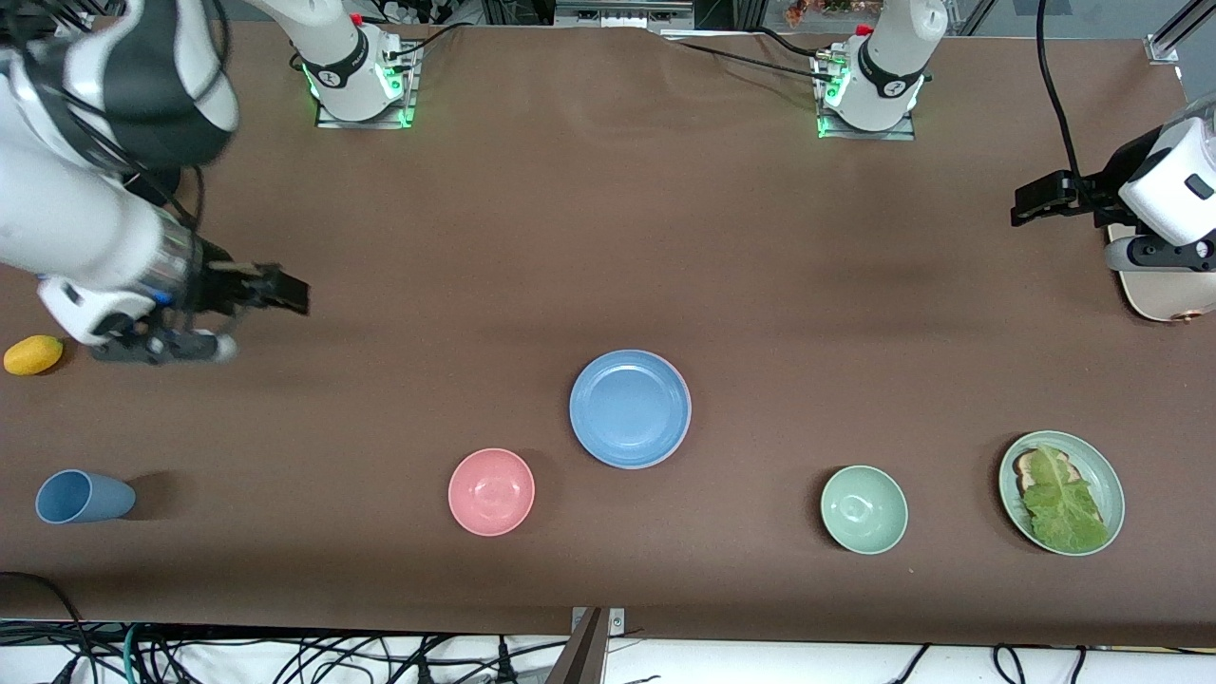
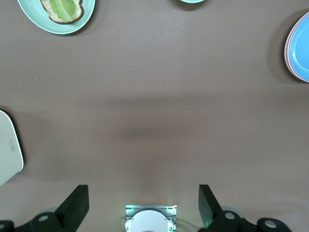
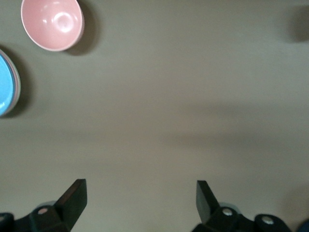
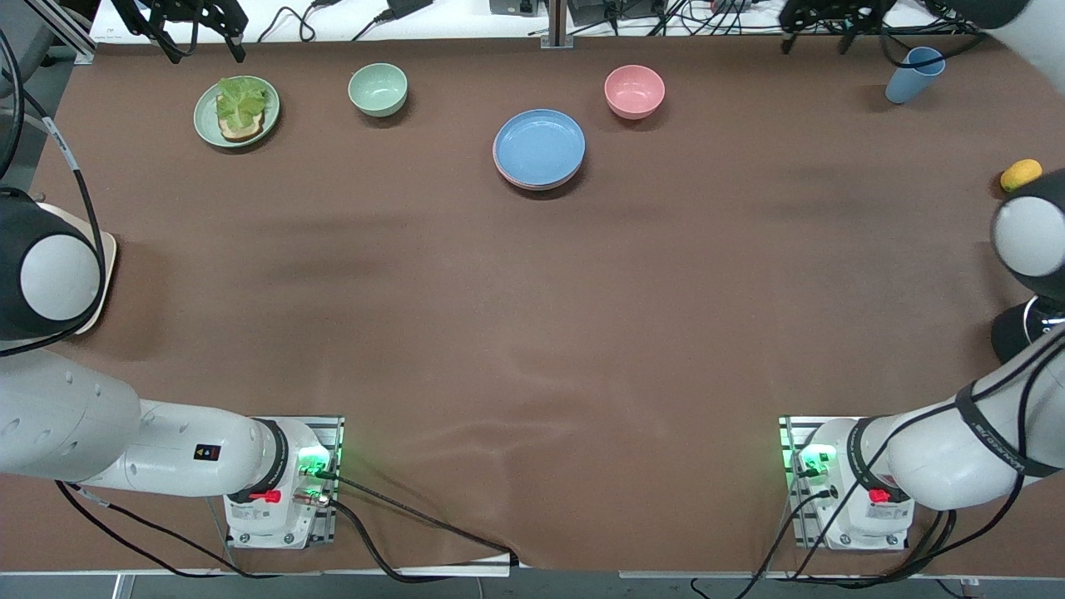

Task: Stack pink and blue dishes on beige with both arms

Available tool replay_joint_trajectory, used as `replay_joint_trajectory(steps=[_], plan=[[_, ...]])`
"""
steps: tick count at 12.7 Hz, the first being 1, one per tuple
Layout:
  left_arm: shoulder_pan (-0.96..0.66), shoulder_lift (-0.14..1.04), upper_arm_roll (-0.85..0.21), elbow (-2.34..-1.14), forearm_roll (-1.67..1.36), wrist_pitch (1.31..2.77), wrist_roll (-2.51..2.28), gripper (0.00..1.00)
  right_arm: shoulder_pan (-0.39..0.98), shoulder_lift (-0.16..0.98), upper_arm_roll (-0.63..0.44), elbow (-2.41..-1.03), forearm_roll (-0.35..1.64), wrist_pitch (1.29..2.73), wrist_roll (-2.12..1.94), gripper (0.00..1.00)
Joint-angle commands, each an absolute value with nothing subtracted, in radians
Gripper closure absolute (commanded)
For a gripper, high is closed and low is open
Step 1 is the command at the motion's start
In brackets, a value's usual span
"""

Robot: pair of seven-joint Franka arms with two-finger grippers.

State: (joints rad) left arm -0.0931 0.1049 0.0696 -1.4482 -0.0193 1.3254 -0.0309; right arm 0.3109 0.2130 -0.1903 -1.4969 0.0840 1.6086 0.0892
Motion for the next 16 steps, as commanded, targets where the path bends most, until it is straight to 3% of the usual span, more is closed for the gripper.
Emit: replay_joint_trajectory(steps=[1,4,16], plan=[[-0.098,0.104,0.069,-1.443,0.006,1.325,-0.011,0.0,0.183,0.078,-0.054,-1.601,0.025,1.573,0.058,0.0],[-0.094,0.104,0.069,-1.44,0.006,1.325,-0.011,0.0,0.079,0.032,0.038,-1.603,0.009,1.537,0.025,0.0],[-0.091,0.106,0.069,-1.439,-0.005,1.328,-0.011,0.0,0.071,0.048,0.026,-1.529,0.006,1.479,0.003,0.0]])
